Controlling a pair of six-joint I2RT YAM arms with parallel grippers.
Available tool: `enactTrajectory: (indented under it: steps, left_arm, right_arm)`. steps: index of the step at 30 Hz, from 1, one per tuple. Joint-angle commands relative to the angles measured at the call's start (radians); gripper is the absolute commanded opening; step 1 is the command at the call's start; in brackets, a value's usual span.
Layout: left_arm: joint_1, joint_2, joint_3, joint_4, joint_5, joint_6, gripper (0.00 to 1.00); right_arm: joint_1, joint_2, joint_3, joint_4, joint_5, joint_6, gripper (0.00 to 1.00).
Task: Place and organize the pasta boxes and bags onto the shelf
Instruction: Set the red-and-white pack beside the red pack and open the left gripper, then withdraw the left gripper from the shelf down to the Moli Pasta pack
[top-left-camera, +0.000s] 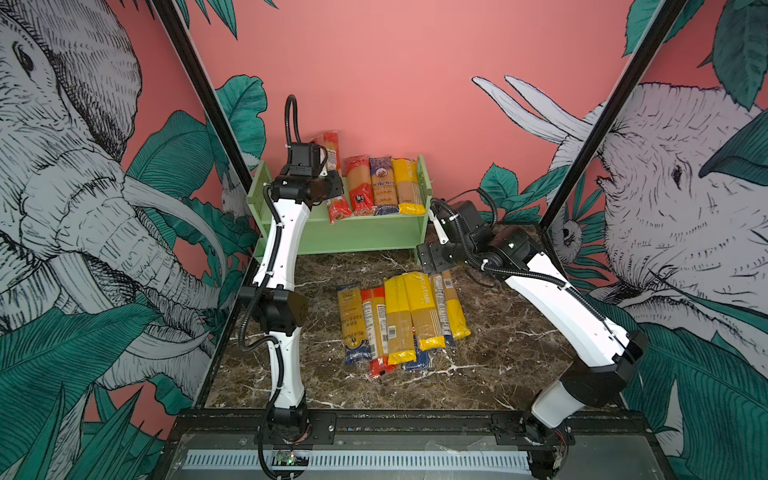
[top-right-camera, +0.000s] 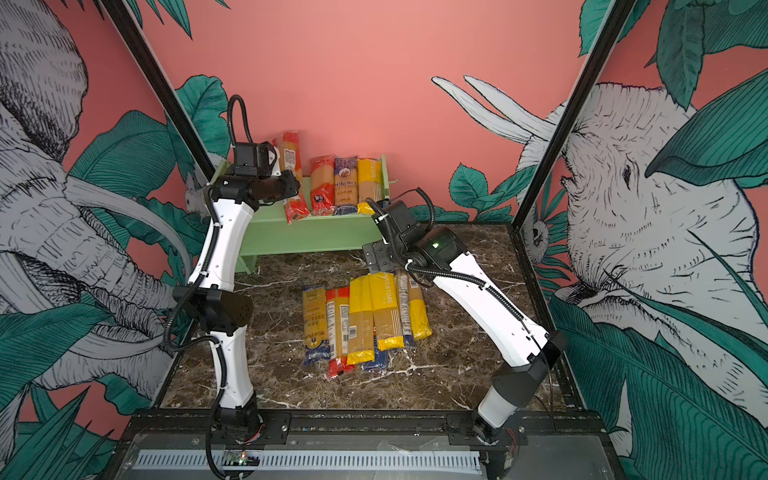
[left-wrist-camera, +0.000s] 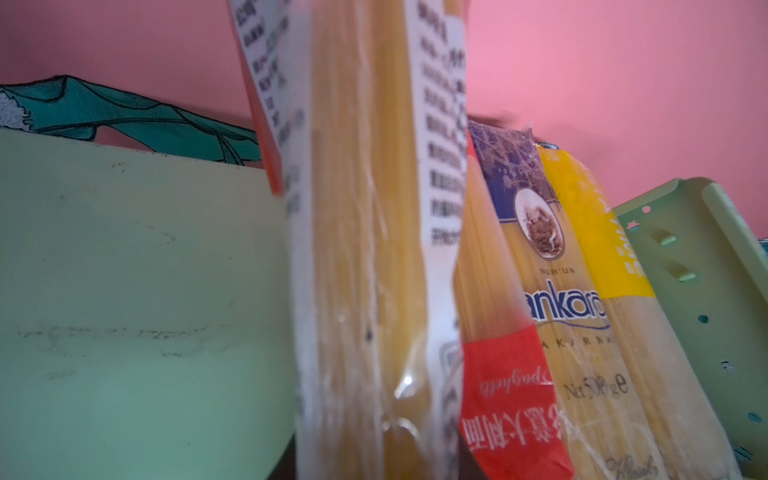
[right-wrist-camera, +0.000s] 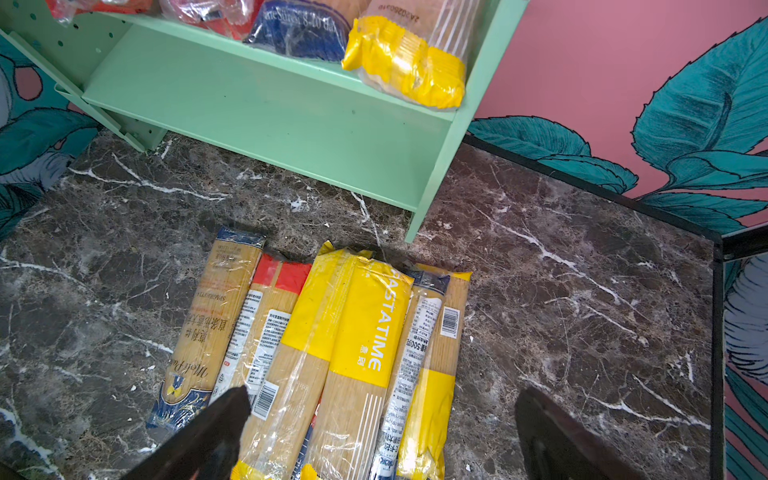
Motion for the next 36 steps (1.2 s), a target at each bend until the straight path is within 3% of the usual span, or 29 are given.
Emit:
enactTrajectory:
  steps: [1, 8, 13, 16, 20, 29, 36]
  left_arm:
    - [0.009, -0.018, 0.067, 0.151, 0.017, 0.002, 0.0]
    - [0.01, 0.003, 0.071, 0.156, 0.034, -0.001, 0.03]
    - [0.012, 0.01, 0.069, 0.154, 0.042, 0.008, 0.59]
    - [0.014, 0.01, 0.066, 0.153, 0.044, 0.016, 0.78]
    - [0.018, 0.008, 0.065, 0.151, 0.048, 0.016, 0.85]
    - [0.019, -0.066, 0.016, 0.142, 0.072, 0.001, 0.87]
    - [-0.02, -0.302, -0.262, 0.17, 0.012, 0.011, 0.88]
  right_arm:
    - [-0.013, -0.003, 0.002, 0.004, -0.01, -0.002, 0.99]
    - [-0.031, 0.002, -0.008, 0.007, -0.023, -0.002, 0.99]
    - [-0.037, 0.011, -0.01, 0.015, -0.035, 0.003, 0.99]
    - [-0.038, 0.013, -0.018, 0.02, -0.041, 0.005, 0.99]
    - [-0.042, 0.008, -0.027, 0.024, -0.042, 0.009, 0.99]
    - [-0.043, -0.017, -0.06, 0.031, -0.043, 0.012, 0.99]
    - [-0.043, -0.12, -0.158, 0.064, -0.059, 0.029, 0.99]
